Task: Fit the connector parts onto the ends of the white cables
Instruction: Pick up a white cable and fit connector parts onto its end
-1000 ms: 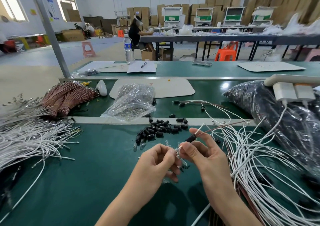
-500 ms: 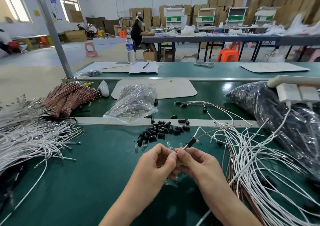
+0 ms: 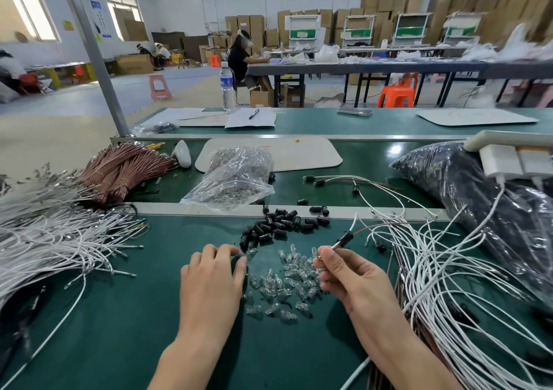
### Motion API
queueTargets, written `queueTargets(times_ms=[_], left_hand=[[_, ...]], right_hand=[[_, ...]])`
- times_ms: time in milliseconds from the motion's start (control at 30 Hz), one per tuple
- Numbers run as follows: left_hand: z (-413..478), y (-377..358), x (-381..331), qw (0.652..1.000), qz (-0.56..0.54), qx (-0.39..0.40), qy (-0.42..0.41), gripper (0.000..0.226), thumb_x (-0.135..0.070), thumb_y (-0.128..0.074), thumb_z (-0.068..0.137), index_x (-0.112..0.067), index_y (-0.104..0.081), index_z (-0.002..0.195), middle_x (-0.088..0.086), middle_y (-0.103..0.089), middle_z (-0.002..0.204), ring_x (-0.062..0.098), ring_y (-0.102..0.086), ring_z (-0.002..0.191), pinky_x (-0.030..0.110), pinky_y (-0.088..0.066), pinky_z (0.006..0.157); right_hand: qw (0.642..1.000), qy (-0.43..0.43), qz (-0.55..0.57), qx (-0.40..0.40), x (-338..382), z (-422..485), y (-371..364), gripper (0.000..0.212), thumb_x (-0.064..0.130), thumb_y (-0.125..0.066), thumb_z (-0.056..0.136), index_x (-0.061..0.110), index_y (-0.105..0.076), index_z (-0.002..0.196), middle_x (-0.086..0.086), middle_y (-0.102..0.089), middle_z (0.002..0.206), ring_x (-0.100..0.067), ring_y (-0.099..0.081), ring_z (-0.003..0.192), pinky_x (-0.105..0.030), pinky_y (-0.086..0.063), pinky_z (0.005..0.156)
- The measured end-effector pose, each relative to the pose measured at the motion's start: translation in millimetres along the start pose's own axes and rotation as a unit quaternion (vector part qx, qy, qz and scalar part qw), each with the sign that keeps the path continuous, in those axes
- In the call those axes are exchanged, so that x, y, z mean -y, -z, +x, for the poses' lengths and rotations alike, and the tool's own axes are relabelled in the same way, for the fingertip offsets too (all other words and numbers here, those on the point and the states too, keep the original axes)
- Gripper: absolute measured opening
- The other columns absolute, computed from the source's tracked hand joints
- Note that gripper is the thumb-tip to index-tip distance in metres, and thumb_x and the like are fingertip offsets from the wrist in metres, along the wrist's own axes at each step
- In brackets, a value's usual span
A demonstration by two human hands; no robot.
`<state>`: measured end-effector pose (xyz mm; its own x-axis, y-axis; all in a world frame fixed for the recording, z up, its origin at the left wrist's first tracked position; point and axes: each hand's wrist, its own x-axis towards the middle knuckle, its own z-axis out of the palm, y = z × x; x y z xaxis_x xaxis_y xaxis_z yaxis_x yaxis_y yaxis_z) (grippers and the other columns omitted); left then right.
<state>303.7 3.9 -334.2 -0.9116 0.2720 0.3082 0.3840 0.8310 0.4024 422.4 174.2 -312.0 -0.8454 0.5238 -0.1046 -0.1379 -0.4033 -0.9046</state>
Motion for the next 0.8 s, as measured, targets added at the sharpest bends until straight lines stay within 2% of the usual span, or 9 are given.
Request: queueTargets(times_ms=[67,233,367,467,500,567,667,800], left_hand=[[0.3,-1.3,-0.1,1.0,-0.003,-0.011,0.001,0.021,-0.043,-0.049,0.1,-0.029,-0.064,0.108,-0.009,-0.058,0.102,0.016,-0.051,0.099,0.032,-0.036,0.086],[3.2,-5.4,-1.1,1.0,0.01,-0.009,0.007,0.036,-0.049,-0.045,0.1,-0.03,-0.059,0.127,-0.005,-0.06,0.109,0.018,-0.052,0.103,0.035,-0.038,0.092],[4.2,-4.7,-0.4,1.0,0.018,0.009,-0.02,0.023,-0.05,-0.046,0.1,-0.039,-0.063,0.111,-0.012,-0.051,0.102,0.012,-0.049,0.101,0.031,-0.036,0.089],[4.2,-4.9,0.1,0.999,0.006,0.01,-0.038,0.018,-0.047,-0.047,0.1,-0.036,-0.061,0.105,-0.014,-0.054,0.102,0.011,-0.051,0.102,0.031,-0.037,0.09],[3.7,-3.4,-0.5,0.999,-0.024,0.005,-0.049,0.017,-0.046,-0.048,0.1,-0.035,-0.06,0.102,-0.015,-0.057,0.1,0.01,-0.053,0.101,0.031,-0.038,0.09],[0.0,1.8,-7.0,0.986,-0.154,0.0,-0.068,0.012,-0.045,-0.052,0.098,-0.036,-0.058,0.097,-0.018,-0.062,0.091,0.002,-0.057,0.092,0.028,-0.045,0.084],[-14.2,9.7,-34.1,0.923,-0.375,0.037,-0.076,0.007,-0.047,-0.059,0.09,-0.043,-0.06,0.095,-0.016,-0.067,0.09,0.006,-0.063,0.081,0.017,-0.049,0.071],[-30.4,2.0,-60.9,0.876,-0.462,0.083,-0.109,0.017,-0.038,-0.066,0.086,-0.045,-0.063,0.102,-0.014,-0.07,0.096,0.009,-0.067,0.087,0.015,-0.05,0.075]], right_hand=[[1.0,-0.003,0.007,0.002,0.0,0.4,0.8,0.029,0.032,-0.081,0.064,0.011,-0.081,0.084,-0.012,-0.075,0.084,-0.012,-0.064,0.066,-0.02,-0.057,0.062],[1.0,-0.01,0.013,0.002,0.0,0.0,1.3,0.031,0.033,-0.082,0.061,0.012,-0.082,0.084,-0.012,-0.075,0.084,-0.011,-0.064,0.065,-0.02,-0.056,0.06],[1.0,-0.014,0.018,0.006,1.0,0.2,1.9,0.029,0.032,-0.081,0.063,0.012,-0.082,0.083,-0.011,-0.075,0.084,-0.011,-0.064,0.065,-0.02,-0.056,0.06],[0.999,-0.021,0.028,0.007,1.5,1.2,2.6,0.025,0.029,-0.08,0.065,0.012,-0.082,0.083,-0.012,-0.075,0.084,-0.011,-0.065,0.065,-0.02,-0.056,0.059],[0.999,-0.023,0.031,0.007,1.6,1.6,3.0,0.025,0.029,-0.08,0.065,0.012,-0.082,0.083,-0.012,-0.075,0.085,-0.011,-0.065,0.065,-0.02,-0.056,0.059],[0.999,-0.027,0.042,0.007,2.0,2.5,3.3,0.027,0.029,-0.081,0.063,0.011,-0.082,0.083,-0.012,-0.074,0.084,-0.012,-0.065,0.064,-0.02,-0.057,0.059],[0.997,-0.038,0.07,0.01,1.5,4.4,2.6,0.029,0.029,-0.083,0.059,0.01,-0.082,0.081,-0.011,-0.074,0.081,-0.011,-0.066,0.062,-0.02,-0.056,0.056],[0.993,-0.053,0.103,0.021,1.1,6.4,1.5,0.028,0.026,-0.084,0.056,0.009,-0.081,0.078,-0.01,-0.073,0.077,-0.01,-0.067,0.059,-0.019,-0.056,0.054]])
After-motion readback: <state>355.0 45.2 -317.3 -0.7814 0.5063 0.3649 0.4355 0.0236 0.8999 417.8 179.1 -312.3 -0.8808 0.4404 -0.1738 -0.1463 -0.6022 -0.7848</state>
